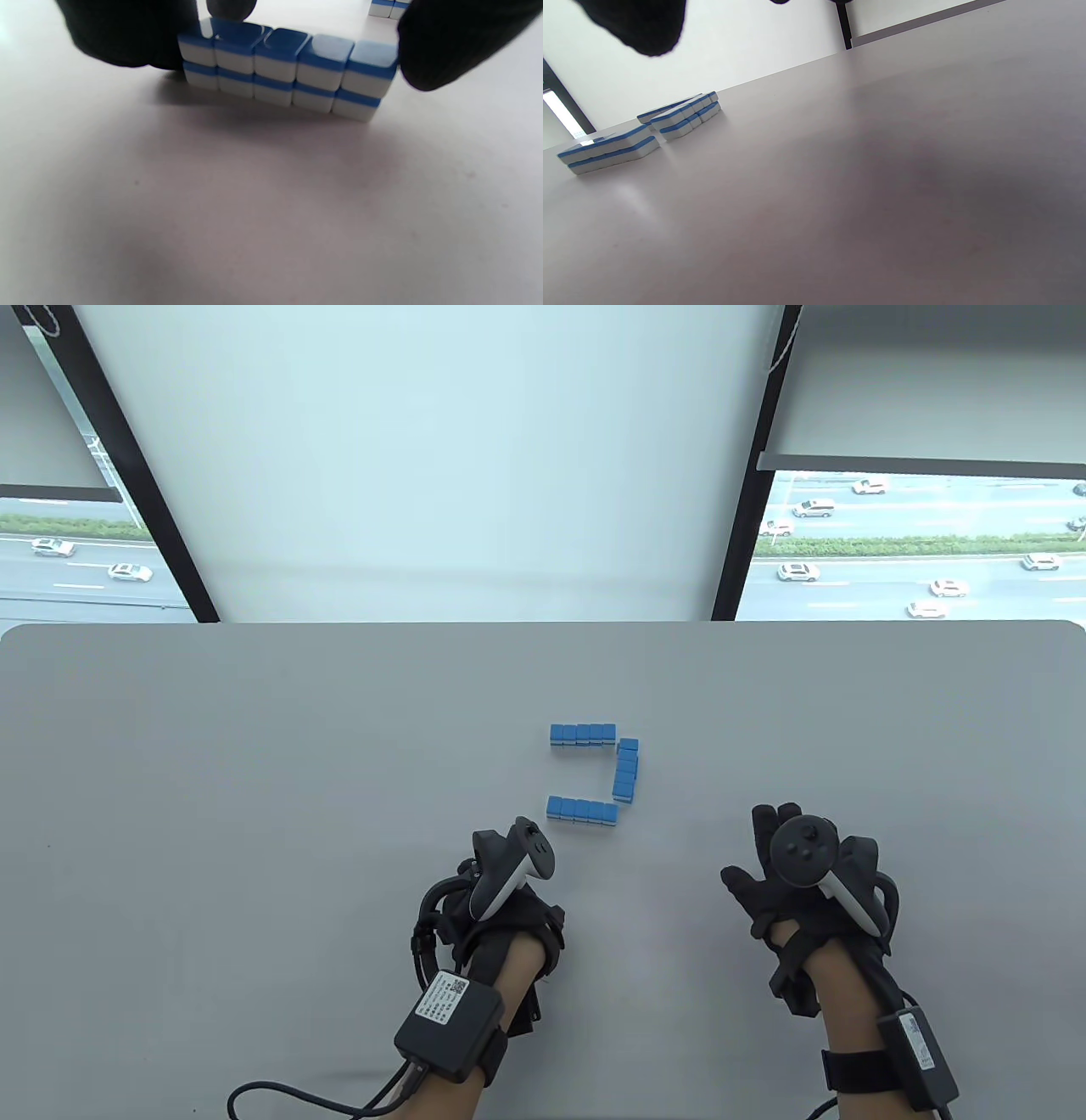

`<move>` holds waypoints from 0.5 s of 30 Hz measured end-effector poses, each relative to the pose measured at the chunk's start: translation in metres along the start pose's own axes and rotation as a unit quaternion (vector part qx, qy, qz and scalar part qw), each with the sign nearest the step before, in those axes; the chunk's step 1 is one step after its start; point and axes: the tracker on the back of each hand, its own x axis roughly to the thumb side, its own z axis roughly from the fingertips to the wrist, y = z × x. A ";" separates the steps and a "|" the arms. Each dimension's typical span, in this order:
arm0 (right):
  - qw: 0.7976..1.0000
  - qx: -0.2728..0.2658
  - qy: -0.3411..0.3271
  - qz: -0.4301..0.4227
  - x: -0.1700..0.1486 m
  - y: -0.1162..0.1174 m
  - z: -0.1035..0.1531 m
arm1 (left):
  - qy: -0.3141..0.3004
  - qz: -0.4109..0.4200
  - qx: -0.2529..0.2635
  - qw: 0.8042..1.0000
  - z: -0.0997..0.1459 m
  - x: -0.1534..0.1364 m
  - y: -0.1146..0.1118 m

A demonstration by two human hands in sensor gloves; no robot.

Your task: Build mahjong tile wall

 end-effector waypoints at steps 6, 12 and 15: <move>1.000 0.000 -0.001 -0.001 0.000 0.000 0.000 | 0.003 -0.002 -0.010 1.000 0.001 0.002 0.000; 1.000 0.000 0.000 -0.002 0.000 0.000 0.000 | 0.013 -0.011 -0.004 1.000 0.001 0.005 0.000; 1.000 0.001 0.001 -0.002 0.000 0.000 0.000 | 0.016 -0.017 -0.005 1.000 0.000 0.006 0.001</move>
